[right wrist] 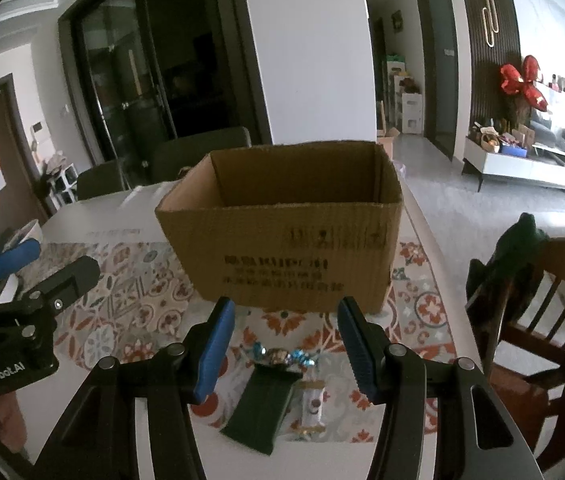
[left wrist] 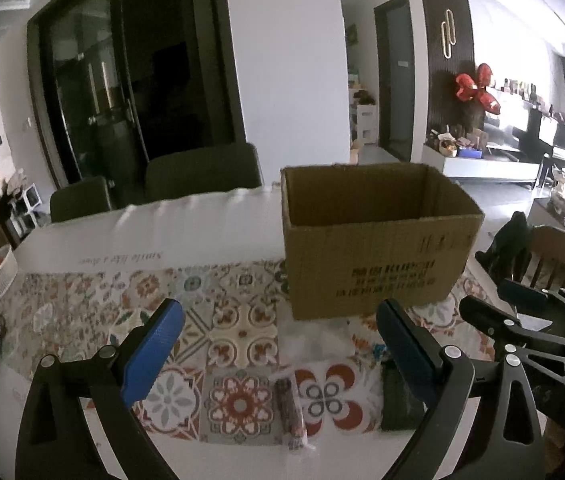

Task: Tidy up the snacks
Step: 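Withdraw both open tools from the box back over the snacks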

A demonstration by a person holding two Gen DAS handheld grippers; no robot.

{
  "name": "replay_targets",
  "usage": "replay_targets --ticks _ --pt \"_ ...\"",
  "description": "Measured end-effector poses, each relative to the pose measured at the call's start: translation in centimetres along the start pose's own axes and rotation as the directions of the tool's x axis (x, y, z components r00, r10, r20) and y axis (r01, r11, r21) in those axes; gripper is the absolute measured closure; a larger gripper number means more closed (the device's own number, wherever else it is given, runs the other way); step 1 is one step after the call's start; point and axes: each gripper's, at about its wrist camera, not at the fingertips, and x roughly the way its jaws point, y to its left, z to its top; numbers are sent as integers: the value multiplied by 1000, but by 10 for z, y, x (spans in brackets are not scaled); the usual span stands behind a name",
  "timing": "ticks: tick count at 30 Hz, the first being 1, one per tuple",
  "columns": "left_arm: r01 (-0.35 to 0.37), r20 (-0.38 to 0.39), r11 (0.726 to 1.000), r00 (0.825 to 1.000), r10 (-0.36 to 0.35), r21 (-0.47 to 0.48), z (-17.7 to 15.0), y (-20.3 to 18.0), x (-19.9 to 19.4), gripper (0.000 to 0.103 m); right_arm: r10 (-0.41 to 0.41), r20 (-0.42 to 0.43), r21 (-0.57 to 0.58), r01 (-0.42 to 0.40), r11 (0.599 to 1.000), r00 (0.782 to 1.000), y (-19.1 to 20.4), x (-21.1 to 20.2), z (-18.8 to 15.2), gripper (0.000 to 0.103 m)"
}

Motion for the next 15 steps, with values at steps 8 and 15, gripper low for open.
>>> replay_targets --ticks 8,15 --pt "0 -55 1000 998 0 -4 -32 0 5 8 -3 -37 10 4 1000 999 1 4 -27 49" --pt "4 -104 1000 995 -4 1 -56 -1 13 14 -20 -80 6 21 1000 997 1 11 -49 49"
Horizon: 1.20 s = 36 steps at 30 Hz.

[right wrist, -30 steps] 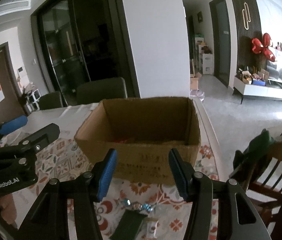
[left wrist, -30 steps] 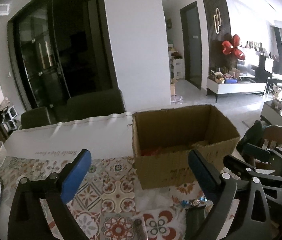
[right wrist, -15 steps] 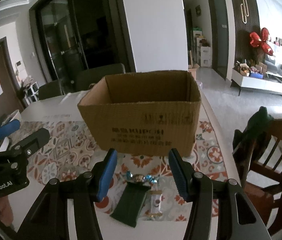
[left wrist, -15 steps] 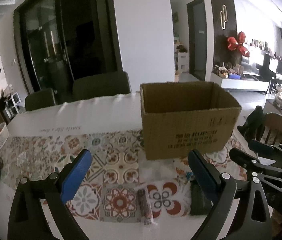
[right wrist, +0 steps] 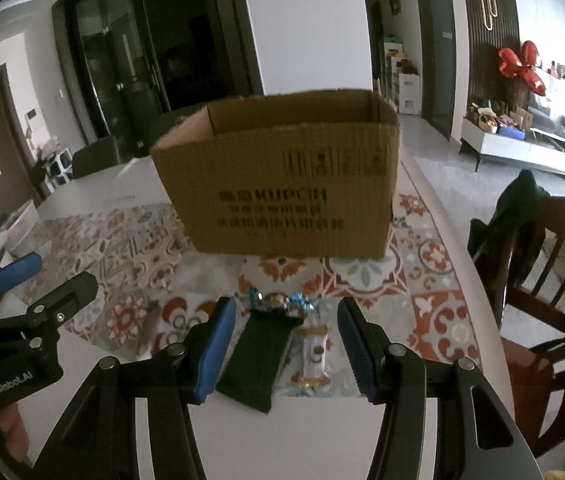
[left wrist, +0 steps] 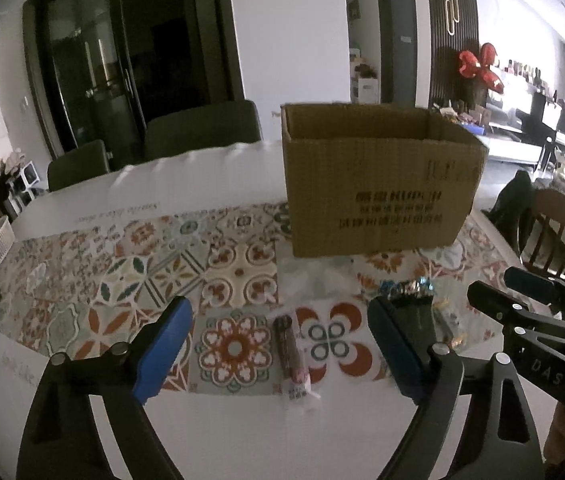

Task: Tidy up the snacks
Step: 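Withdraw both open tools from the box back over the snacks, then close the left tool on the white stick packet while the right tool reaches the white-and-gold packet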

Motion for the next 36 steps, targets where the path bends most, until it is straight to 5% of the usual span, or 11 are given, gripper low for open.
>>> replay_targets --ticks 36 --pt "76 -256 992 962 -98 -98 -39 1 100 55 -75 -177 -15 74 997 981 -7 69 -31 73"
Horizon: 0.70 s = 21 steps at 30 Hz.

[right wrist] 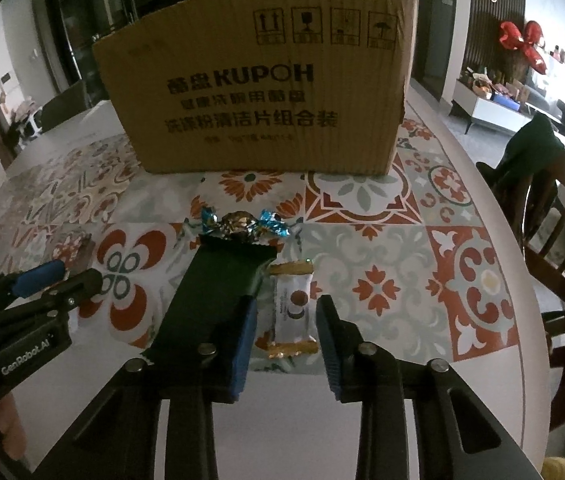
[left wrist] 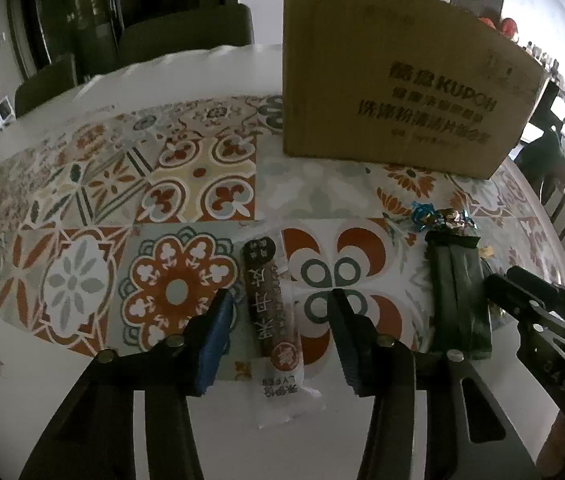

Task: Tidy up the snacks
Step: 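Close the left tool on the white stick packet while the right tool reaches the white-and-gold packet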

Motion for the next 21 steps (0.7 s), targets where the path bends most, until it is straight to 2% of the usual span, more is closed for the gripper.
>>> replay_targets --ticks 5,7,11,21 --pt "5 -4 1000 1000 -5 -17 1 0 2 58 -6 -2 -3 6 1000 1000 -1 5 2 77" --pt "5 -3 1000 1000 -6 -19 1 0 3 64 -6 -1 -7 6 1000 1000 0 6 2 81" --pt "7 0 1000 1000 -7 -10 2 0 3 79 0 2 -10 0 1000 1000 1 6 2 83" --pt "43 9 999 999 -43 5 0 -5 -6 83 12 10 -3 -12 1000 1000 1 0 -2 83"
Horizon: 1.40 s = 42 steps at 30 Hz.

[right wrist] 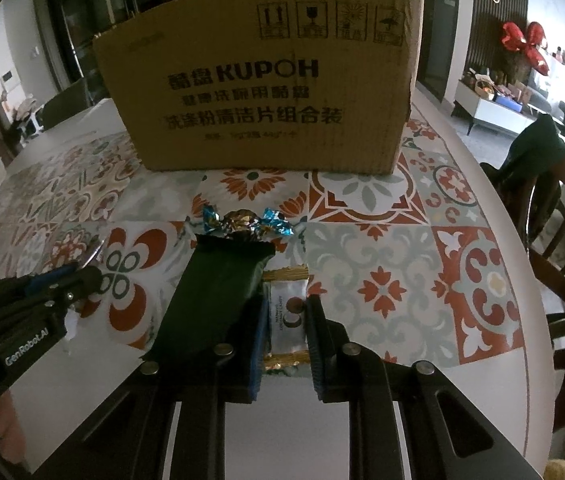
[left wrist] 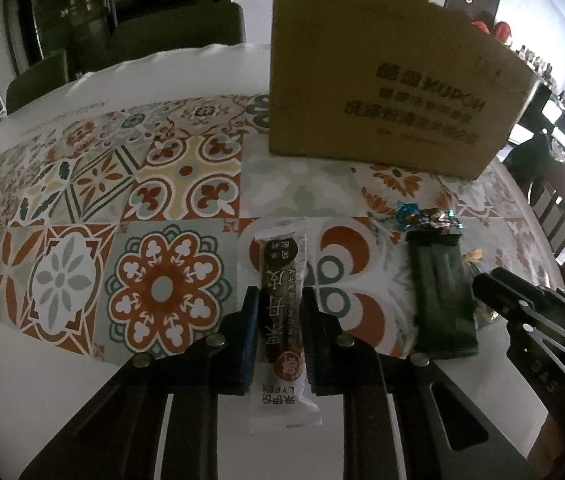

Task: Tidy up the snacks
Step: 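Close the left tool on the white stick packet while the right tool reaches the white-and-gold packet, then close the right tool on the small white-and-gold packet, then lift both held packets up toward the box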

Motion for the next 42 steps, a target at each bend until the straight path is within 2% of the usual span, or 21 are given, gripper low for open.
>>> replay_targets --ticks 13,22,42 --pt "44 71 999 996 -45 9 4 -9 -42 83 23 56 11 -23 1000 998 -1 -26 4 83" --pt "64 137 998 988 -67 26 13 -16 -71 83 54 129 6 -56 998 990 1 -56 15 83" --pt "89 313 993 943 -111 82 65 -32 -126 83 99 288 10 -106 994 953 -8 -104 60 83"
